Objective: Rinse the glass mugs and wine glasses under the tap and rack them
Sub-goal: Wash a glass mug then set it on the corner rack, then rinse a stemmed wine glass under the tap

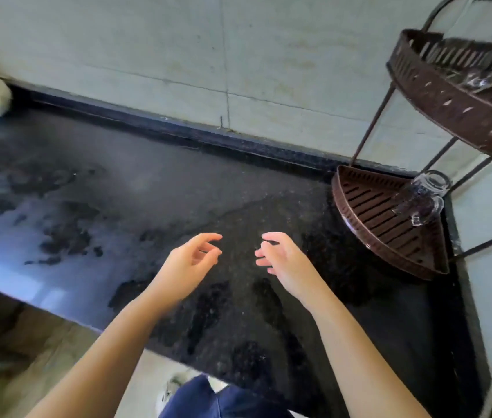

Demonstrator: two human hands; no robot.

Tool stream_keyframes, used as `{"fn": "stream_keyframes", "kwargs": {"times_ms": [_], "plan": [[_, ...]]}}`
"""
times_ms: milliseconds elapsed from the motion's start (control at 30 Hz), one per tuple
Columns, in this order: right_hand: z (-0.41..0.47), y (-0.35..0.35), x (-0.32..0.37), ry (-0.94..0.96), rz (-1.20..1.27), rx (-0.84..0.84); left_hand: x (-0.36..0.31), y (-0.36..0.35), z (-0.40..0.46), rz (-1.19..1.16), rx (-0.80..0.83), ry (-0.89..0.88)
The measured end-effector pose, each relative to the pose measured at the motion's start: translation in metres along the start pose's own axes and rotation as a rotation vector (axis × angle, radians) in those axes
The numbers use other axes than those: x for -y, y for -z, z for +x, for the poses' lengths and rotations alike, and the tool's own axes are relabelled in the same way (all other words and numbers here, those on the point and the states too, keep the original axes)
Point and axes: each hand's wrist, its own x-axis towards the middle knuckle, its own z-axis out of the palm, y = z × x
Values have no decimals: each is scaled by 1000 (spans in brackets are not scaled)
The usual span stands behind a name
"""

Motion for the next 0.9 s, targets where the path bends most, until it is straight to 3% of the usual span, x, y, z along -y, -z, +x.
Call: {"fn": "stream_keyframes", "kwargs": {"times_ms": [167,400,600,900], "plan": [[-27,-110,28,48,-231,371,75,62,-98,-57,-115,227],[-84,-283,63,189,-447,595,183,145,-251,-122,-338,388],[-143,-434,77,301,-641,908,264,197,-374,-209,-540,579],[-157,-593,135,399,-708,1009,336,273,-463,-384,-859,678]]}}
